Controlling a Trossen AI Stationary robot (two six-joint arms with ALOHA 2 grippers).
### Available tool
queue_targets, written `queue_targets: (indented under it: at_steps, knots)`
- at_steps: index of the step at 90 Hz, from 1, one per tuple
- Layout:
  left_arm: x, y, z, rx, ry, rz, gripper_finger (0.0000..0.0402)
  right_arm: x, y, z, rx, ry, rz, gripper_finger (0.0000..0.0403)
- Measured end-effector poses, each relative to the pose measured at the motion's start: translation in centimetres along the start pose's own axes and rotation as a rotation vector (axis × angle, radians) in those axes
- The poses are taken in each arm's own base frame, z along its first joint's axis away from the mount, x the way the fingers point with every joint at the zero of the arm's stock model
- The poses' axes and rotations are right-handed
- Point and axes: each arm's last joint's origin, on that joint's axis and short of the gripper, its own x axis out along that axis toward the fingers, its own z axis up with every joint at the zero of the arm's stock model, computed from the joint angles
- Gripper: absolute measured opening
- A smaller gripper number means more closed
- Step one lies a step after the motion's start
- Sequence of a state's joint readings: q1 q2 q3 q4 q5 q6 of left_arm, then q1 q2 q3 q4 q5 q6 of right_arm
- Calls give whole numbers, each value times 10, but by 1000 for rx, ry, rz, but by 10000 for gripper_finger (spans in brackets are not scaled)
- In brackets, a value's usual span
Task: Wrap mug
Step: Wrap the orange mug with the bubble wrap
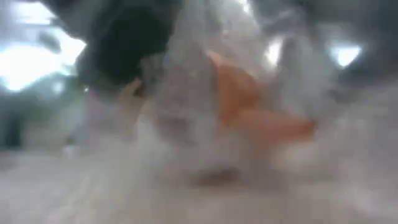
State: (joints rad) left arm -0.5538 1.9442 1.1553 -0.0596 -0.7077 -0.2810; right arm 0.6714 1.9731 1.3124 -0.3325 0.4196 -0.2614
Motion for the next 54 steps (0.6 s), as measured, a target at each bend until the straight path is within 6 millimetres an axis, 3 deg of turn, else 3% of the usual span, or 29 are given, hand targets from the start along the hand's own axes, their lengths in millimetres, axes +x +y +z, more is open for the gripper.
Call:
queue_targets:
  at_steps: [20,32,54]
  knots:
    - [4,5,2,-27,-2,11,0,31,4,-12,-31,47,65,102]
    - [6,8,3,-31,1,19,0,38,2,-14,-10,48,82,92]
    - [7,10,5,-11,-9,34,0,42,-6,-17,102,50,123,12]
